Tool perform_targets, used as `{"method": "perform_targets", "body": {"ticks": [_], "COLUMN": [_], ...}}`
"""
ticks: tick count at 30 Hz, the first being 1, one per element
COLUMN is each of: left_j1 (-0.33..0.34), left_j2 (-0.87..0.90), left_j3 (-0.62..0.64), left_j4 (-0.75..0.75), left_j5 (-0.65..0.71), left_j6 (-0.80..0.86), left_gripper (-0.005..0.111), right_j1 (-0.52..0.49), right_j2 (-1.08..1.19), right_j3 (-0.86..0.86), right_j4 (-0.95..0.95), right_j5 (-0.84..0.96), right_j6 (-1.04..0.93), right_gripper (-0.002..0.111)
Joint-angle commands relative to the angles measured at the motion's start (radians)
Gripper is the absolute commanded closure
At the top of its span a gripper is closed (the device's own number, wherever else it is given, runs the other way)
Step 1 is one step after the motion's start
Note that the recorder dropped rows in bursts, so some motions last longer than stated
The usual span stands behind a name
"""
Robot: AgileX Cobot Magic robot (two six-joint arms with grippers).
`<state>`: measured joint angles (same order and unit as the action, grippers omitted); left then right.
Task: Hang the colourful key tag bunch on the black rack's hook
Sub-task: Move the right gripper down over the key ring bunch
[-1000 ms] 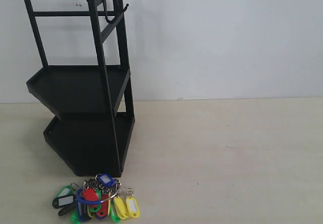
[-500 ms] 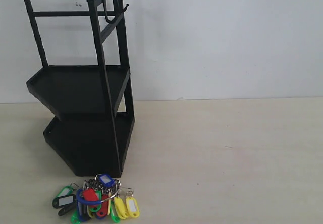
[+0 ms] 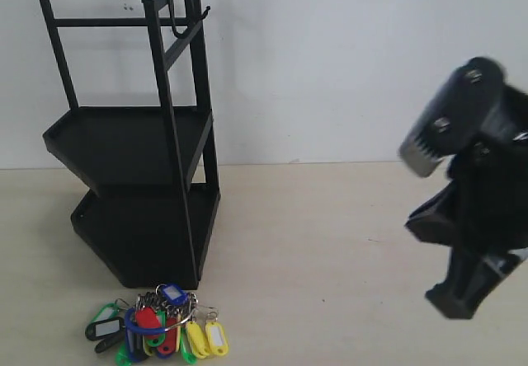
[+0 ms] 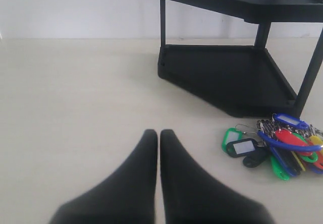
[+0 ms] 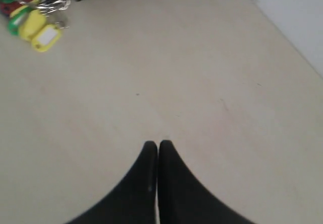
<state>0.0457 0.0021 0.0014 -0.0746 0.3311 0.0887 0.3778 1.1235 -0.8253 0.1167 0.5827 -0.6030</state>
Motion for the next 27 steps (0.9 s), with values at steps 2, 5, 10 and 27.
{"method": "perform_targets", "body": {"ticks": [2, 5, 10, 27], "left_j1": [0.004, 0.004, 0.004, 0.004], "left_j2": [-0.002, -0.002, -0.002, -0.002], "left_j3": [-0.001, -0.001, -0.001, -0.001], "left_j4": [-0.007, -0.007, -0.007, -0.007], "left_j5": [-0.015, -0.015, -0.015, -0.015], "left_j6": [-0.01, -0.01, -0.01, -0.01], "left_gripper": [0.102, 0.102, 0.102, 0.102], "right_j1": [0.155, 0.214, 0.297, 0.48], "right_j2": [0.168, 0.271, 0.428, 0.876], "right_j3": [-0.075, -0.135, -0.279, -0.814], "right_j4": [0.005, 0.003, -0.003, -0.174], "right_j5": [0.007, 0.015, 0.098, 0.398], "right_j6": [-0.026, -0.042, -0.058, -0.042], "right_gripper": [0.108, 0.108, 0.108, 0.108]}}
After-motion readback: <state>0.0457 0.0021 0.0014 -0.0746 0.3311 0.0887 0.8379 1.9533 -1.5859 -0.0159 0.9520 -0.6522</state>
